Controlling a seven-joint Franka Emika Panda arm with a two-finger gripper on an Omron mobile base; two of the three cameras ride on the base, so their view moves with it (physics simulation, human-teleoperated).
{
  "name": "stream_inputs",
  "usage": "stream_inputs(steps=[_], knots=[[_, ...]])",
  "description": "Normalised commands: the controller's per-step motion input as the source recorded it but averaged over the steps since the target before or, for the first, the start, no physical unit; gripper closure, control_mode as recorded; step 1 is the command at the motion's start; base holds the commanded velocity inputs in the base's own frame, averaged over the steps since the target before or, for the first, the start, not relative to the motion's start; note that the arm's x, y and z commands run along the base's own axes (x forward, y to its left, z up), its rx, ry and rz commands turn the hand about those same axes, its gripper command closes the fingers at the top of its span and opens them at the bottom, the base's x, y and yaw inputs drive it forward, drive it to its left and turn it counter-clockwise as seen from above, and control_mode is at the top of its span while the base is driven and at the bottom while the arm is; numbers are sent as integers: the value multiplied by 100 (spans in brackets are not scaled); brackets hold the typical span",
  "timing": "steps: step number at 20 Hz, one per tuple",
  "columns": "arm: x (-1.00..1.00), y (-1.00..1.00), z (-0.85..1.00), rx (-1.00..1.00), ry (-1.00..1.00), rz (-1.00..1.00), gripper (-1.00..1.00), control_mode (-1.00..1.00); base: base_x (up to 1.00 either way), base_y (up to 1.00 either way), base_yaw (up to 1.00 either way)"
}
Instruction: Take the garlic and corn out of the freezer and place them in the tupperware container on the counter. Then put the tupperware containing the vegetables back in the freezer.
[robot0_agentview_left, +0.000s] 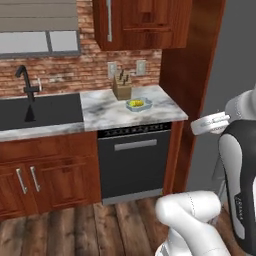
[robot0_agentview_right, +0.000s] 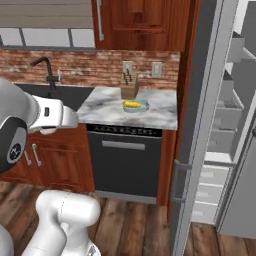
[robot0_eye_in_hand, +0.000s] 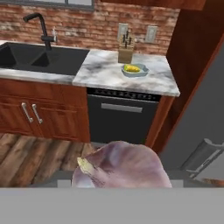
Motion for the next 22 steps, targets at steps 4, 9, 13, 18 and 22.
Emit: stream_inputs(steps=[4,9,13,18,22], knots=[[0,0,0,0,0,0,100,100,69,23,6],[0,0,0,0,0,0,100,100,100,2,-3],[0,0,0,0,0,0,100,100,100,1,-8],[0,0,0,0,0,0,100,100,98,0,-8],[0,0,0,0,0,0,100,100,82,0,-7]])
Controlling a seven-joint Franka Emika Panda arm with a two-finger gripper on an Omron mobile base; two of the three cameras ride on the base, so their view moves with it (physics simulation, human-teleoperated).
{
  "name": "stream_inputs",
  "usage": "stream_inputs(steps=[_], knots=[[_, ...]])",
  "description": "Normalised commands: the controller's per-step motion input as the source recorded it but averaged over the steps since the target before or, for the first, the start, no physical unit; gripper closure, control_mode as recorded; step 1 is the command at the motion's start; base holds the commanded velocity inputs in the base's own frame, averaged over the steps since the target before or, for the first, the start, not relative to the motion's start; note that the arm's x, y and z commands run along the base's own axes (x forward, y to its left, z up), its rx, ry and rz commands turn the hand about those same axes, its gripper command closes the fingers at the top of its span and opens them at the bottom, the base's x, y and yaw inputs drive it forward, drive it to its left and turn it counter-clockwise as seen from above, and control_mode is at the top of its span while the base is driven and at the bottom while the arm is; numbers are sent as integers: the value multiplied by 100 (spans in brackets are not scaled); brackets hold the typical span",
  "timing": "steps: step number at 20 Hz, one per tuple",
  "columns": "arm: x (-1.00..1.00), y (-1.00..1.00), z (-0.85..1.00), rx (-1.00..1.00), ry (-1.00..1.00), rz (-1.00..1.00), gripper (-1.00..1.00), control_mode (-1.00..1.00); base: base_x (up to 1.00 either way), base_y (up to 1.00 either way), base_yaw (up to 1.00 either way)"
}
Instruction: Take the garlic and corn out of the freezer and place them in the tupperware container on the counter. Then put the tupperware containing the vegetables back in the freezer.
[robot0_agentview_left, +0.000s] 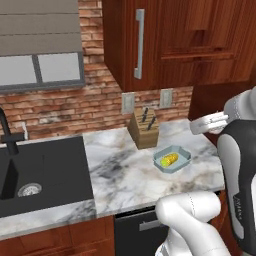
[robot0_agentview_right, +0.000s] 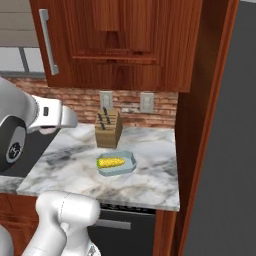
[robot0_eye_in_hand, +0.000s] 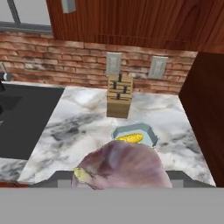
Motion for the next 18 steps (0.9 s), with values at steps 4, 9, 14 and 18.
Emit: stream_inputs(steps=[4,9,14,18], knots=[[0,0,0,0,0,0,100,100,2,0,-3],[0,0,0,0,0,0,100,100,-5,0,0],[0,0,0,0,0,0,100,100,0,0,0],[0,0,-11,0,0,0,100,-100,0,0,0]])
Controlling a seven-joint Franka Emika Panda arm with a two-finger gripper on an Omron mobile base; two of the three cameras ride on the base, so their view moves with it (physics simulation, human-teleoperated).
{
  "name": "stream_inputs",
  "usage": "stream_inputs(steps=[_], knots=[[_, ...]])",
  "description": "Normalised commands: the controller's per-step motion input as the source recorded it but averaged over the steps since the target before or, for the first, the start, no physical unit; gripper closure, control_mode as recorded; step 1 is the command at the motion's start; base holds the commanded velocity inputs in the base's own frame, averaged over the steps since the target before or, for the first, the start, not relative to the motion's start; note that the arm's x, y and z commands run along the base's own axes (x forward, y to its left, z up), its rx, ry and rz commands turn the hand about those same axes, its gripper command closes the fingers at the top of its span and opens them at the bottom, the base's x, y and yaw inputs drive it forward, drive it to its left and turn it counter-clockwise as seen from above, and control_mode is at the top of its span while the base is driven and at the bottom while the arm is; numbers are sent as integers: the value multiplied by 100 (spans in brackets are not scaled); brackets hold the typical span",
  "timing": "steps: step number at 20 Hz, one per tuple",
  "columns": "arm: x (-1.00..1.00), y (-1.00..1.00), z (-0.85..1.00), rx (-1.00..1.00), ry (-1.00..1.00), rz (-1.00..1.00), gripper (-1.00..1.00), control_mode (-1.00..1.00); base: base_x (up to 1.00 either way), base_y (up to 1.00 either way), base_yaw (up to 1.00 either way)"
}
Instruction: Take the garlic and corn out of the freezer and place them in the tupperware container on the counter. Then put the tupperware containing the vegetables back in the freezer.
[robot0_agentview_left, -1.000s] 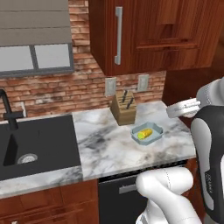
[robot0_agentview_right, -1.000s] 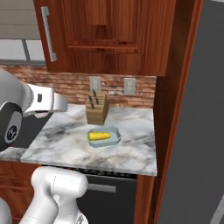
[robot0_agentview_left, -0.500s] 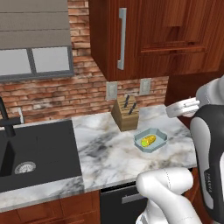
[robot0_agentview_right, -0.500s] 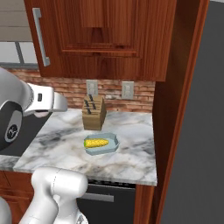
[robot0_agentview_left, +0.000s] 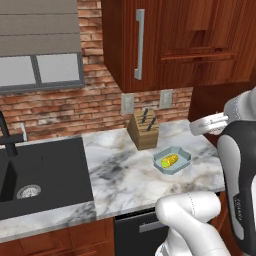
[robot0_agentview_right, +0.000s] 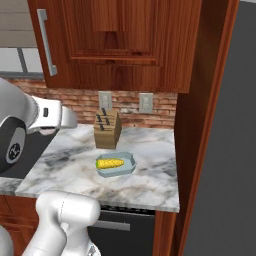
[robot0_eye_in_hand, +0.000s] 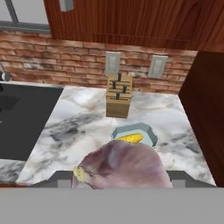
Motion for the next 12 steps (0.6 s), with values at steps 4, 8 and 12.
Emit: stream_inputs(steps=[4,8,12], knots=[[28,0,-84,-7,45,0,100,-100,0,0,0],[46,-7,-83,-4,41,0,100,-100,0,0,0],[62,-52,-76,0,13,0,100,-100,0,0,0]])
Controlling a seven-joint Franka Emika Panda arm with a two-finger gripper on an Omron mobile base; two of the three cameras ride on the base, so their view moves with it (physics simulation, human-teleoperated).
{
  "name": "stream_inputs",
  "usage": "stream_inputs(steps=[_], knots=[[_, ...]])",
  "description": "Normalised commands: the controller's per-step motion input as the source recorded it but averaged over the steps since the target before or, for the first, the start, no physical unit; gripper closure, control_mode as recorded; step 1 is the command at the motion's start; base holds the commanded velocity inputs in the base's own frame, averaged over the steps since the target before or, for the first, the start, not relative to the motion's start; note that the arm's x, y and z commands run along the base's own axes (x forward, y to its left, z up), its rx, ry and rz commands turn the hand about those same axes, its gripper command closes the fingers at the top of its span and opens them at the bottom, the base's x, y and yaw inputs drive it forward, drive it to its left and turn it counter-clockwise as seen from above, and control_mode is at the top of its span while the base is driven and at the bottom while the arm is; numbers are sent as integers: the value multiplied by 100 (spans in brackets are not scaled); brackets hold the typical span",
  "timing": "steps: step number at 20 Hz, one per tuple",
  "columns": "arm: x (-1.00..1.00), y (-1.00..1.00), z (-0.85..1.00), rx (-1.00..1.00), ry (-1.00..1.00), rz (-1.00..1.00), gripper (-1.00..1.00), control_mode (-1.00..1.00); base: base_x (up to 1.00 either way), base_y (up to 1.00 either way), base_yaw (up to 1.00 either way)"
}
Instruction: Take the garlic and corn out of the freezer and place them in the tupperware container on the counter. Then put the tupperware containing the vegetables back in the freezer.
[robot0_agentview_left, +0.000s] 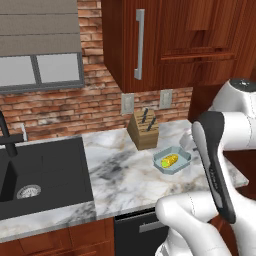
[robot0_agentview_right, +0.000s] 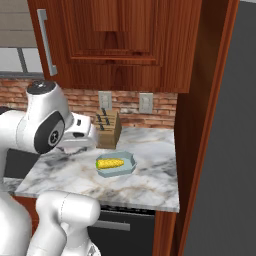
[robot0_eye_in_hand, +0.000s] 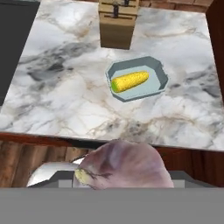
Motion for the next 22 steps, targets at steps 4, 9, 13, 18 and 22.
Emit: stream_inputs(steps=[4,9,13,18,22], knots=[[75,-37,-54,0,11,0,100,-100,0,0,0],[72,-16,-59,0,6,0,100,-100,0,0,0],[60,-9,-65,0,6,0,100,-100,0,0,0],[61,-14,-62,0,4,0,100,-100,0,0,0],[62,-21,-51,0,2,0,100,-100,0,0,0]])
